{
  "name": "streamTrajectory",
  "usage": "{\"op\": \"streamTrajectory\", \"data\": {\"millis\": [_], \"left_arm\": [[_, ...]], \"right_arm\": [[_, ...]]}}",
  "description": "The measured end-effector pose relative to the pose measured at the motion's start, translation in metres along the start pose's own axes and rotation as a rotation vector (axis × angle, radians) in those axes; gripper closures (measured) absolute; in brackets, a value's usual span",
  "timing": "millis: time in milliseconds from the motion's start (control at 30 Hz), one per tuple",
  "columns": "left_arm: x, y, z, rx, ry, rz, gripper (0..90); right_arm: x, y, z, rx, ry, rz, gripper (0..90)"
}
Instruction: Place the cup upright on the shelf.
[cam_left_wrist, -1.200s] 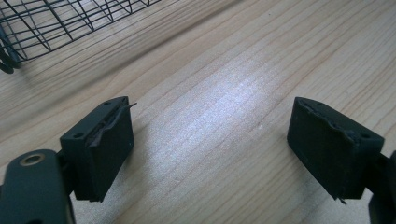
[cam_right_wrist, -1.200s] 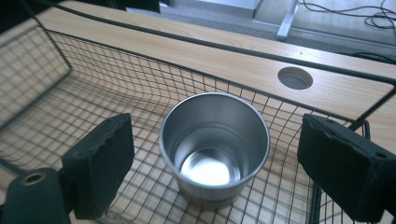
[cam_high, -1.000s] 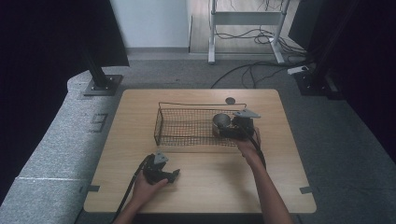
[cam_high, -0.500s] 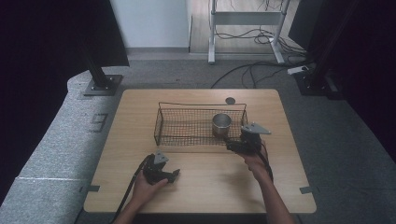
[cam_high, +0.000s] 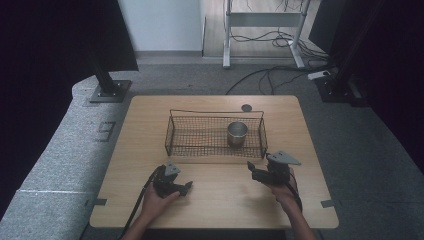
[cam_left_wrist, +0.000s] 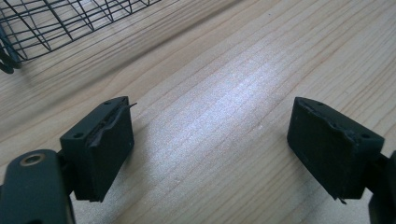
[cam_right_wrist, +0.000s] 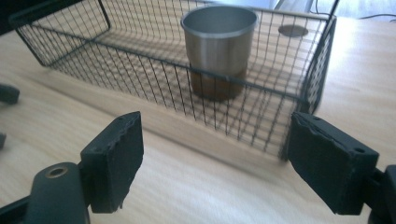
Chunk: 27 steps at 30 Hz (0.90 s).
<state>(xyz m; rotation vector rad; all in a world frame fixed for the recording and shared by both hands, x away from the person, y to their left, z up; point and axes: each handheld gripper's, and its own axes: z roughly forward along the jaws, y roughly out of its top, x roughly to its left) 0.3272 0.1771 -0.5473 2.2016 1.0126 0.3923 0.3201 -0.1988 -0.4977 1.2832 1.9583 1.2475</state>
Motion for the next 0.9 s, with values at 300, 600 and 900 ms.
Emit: {"op": "streamTrajectory", "data": {"millis": [300, 600, 900], "left_arm": [[0.0, 0.0, 0.0, 0.0, 0.0, 0.0, 14.4], [0.0, 0.0, 0.0, 0.0, 0.0, 0.0, 14.4], [0.0, 0.0, 0.0, 0.0, 0.0, 0.0, 14.4]], "right_arm": [[-0.008, -0.024, -0.007, 0.038, -0.011, 0.014, 19.2], [-0.011, -0.034, -0.005, 0.063, -0.016, 0.021, 19.3], [-0.014, -0.038, -0.003, 0.087, -0.018, 0.026, 19.0]]}}
